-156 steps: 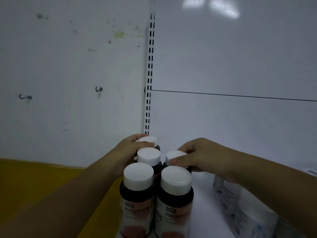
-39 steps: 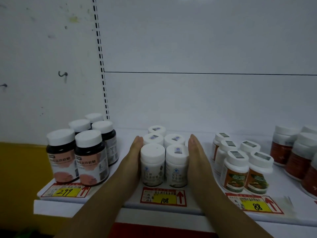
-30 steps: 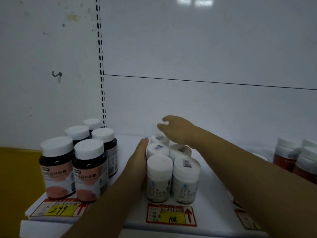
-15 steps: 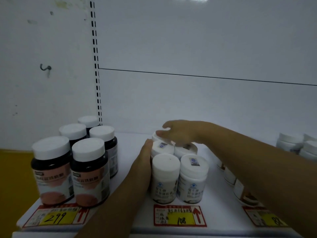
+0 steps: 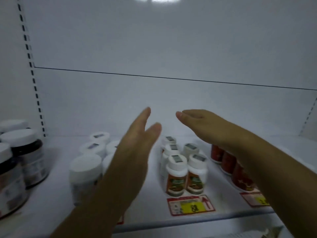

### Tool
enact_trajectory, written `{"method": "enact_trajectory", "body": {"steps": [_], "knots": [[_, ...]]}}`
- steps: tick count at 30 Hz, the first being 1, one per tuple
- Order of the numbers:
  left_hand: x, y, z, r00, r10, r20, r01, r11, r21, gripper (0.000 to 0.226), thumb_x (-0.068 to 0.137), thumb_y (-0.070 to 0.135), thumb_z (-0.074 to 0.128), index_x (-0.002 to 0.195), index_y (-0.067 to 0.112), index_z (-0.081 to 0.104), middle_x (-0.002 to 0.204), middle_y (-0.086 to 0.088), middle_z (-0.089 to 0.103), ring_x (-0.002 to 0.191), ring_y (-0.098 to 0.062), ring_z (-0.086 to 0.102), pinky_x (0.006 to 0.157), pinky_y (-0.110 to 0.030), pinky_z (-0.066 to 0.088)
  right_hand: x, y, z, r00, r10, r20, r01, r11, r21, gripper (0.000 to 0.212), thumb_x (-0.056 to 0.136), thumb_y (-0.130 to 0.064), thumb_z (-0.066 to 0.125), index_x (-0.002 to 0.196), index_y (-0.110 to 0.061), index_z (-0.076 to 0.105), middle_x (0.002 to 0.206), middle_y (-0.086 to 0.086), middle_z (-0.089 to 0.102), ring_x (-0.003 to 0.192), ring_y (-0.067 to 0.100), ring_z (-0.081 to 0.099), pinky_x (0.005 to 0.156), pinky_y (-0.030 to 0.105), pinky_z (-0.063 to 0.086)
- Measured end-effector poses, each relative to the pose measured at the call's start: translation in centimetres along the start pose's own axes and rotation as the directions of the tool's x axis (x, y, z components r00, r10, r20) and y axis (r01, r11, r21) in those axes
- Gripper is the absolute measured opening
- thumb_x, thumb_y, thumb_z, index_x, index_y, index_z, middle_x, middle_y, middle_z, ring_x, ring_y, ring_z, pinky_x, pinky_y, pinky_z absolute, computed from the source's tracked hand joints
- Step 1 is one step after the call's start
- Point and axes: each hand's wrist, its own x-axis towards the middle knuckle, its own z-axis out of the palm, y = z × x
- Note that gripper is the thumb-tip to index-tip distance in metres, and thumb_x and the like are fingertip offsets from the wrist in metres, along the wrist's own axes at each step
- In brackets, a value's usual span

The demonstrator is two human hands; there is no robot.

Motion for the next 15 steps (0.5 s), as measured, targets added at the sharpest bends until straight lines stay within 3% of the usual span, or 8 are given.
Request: {"method": "enact_trajectory", "body": {"steps": [3,4,6,8,10,13,15], "knots": [[-2.9,-3.1,2.3,0.997,-0.049,0.064,0.044,0.995,0.085,0.053,0.094,0.033,0.046,0.144,0.037,0.028,0.120,0.022,0.037,0.091,0.008,0.044,0.081,-0.009,0.036,-1.3,1.8,0.7,0.988,0.136,-0.067,-0.114,0.960,0.257,0.065,0.090,-0.061,0.030,0.148,-0.030,0.027,0.156,-0.012,0.024,0.143,0.012,0.023,0.117,0.036,0.015],[-3.8,-4.2,3.1,0.989,-0.117,0.092,0.111,0.992,0.067,0.055,0.094,0.033,0.044,0.145,0.038,0.024,0.123,0.019,0.037,0.084,0.008,0.045,0.072,-0.006,0.040,-2.0,3.1,1.6,0.984,0.166,-0.066,-0.134,0.931,0.341,0.065,0.091,-0.062,0.028,0.148,-0.033,0.024,0.156,-0.013,0.023,0.143,0.012,0.022,0.117,0.037,0.015],[-3.4,-5.6,3.8,0.975,-0.224,0.007,0.223,0.972,0.074,0.062,0.094,0.029,0.048,0.148,0.035,0.017,0.142,0.011,0.037,0.085,0.004,0.047,0.058,-0.011,0.042,-2.8,4.8,3.8,0.977,0.214,0.017,-0.197,0.862,0.467,0.073,0.084,-0.073,0.028,0.147,-0.036,0.026,0.154,-0.012,0.029,0.142,0.015,0.028,0.118,0.042,0.018],[-3.0,-5.6,4.1,0.964,-0.264,-0.036,0.266,0.961,0.073,0.066,0.094,0.020,0.049,0.149,0.031,0.015,0.151,0.006,0.030,0.099,-0.002,0.044,0.059,-0.013,0.041,-2.4,7.1,6.1,0.971,0.205,0.122,-0.233,0.699,0.676,0.086,0.068,-0.086,0.033,0.139,-0.038,0.041,0.145,-0.003,0.048,0.130,0.021,0.048,0.111,0.048,0.032],[-3.6,-6.0,4.2,0.971,-0.237,-0.004,0.237,0.966,0.104,0.068,0.093,0.019,0.050,0.149,0.034,0.015,0.134,0.015,0.037,0.095,-0.002,0.050,0.063,-0.018,0.044,-2.3,7.8,7.2,0.970,0.176,0.169,-0.241,0.575,0.782,0.073,0.072,-0.080,0.032,0.127,-0.037,0.055,0.125,0.003,0.065,0.113,0.025,0.063,0.102,0.049,0.044],[-4.2,-6.3,4.1,0.970,-0.236,0.049,0.226,0.961,0.158,0.063,0.092,0.019,0.051,0.146,0.036,0.021,0.109,0.023,0.050,0.096,-0.009,0.060,0.075,-0.030,0.051,-2.2,8.4,7.4,0.973,0.187,0.133,-0.219,0.584,0.782,0.064,0.080,-0.072,0.029,0.124,-0.035,0.057,0.117,0.003,0.069,0.106,0.024,0.066,0.098,0.047,0.048],[-4.3,-6.4,4.2,0.974,-0.223,0.039,0.212,0.958,0.193,0.060,0.092,0.019,0.052,0.143,0.036,0.026,0.107,0.021,0.054,0.102,-0.015,0.061,0.080,-0.033,0.053,-2.2,8.2,7.4,0.977,0.163,0.136,-0.208,0.611,0.764,0.061,0.085,-0.069,0.026,0.128,-0.035,0.054,0.119,0.003,0.068,0.105,0.022,0.066,0.097,0.046,0.050]]}}
